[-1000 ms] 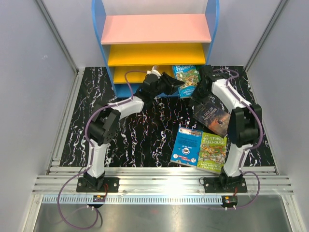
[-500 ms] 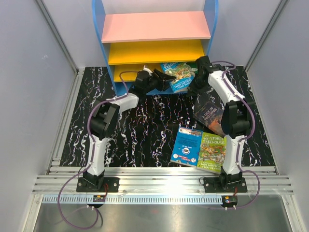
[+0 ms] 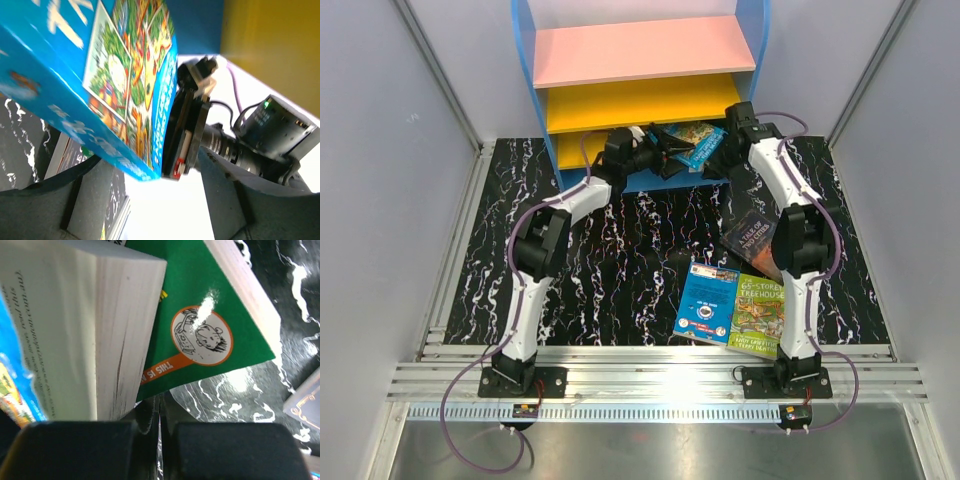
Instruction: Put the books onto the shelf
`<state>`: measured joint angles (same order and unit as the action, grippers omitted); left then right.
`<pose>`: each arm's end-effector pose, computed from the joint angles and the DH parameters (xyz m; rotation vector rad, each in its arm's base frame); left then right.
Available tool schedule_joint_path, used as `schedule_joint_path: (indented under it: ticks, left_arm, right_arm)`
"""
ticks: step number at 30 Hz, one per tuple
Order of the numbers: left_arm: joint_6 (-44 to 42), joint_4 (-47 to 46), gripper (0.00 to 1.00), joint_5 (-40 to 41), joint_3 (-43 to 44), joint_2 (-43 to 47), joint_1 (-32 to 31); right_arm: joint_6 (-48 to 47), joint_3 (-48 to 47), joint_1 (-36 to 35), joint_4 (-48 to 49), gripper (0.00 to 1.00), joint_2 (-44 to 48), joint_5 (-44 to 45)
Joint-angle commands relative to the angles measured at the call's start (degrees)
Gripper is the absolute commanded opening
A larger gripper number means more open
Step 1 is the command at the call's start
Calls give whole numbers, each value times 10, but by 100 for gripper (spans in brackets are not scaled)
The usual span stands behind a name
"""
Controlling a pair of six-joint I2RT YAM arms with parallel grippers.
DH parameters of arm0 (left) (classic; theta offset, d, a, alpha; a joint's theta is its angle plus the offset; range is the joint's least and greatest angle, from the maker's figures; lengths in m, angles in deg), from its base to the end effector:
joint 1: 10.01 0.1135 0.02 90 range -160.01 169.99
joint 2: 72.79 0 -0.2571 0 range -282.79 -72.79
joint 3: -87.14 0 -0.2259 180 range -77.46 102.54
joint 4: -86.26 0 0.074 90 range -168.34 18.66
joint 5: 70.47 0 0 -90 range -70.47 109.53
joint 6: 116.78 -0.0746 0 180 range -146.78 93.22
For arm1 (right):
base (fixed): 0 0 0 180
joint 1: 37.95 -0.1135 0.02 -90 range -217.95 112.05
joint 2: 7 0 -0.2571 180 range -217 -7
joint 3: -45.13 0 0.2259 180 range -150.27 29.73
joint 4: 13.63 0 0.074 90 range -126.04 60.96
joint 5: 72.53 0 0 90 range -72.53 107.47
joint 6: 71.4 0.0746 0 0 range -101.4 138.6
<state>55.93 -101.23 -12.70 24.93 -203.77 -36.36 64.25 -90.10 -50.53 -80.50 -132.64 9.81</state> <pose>0.4707 -0.2775 0.2424 -0.4796 1.9939 -1.7953 0.4590 0.1126 0.2356 0.7058 2.5608 0.5347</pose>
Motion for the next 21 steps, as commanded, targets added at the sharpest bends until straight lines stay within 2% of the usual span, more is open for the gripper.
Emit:
schedule_joint_path:
  ticks: [1,4,7,8,9,11,12,15,21]
  left_arm:
    - [-26,-3,69,-55,39,3,10]
    - [-32,4,68,-60,26,2,15]
    - [-62,41,56,-58,28,-2,16]
    - [-66,47,51,-56,28,-2,16]
    - [-68,52,39,-53,29,-8,17]
    - [-64,54,26,-44,32,-15,16]
    - [-62,55,13,-41,35,-23,16]
    - [-61,66,0,-36,67,-44,16]
    - [-101,119,0,-56,184,-81,17]
  right_arm:
    - [-21,-58,-1,87,0,-21,-24]
    - [-30,-74,4,99,0,-36,-31]
    - [-41,-86,12,106,0,-48,-40]
    - [-43,-86,18,108,0,-50,-45]
    - [-45,-82,19,107,0,-50,-52]
    - [-53,-74,26,107,0,-41,-55]
    - [-57,-59,26,107,0,-35,-59]
    - [-70,-25,30,111,0,-7,-58]
    - [-77,34,34,123,0,55,-62]
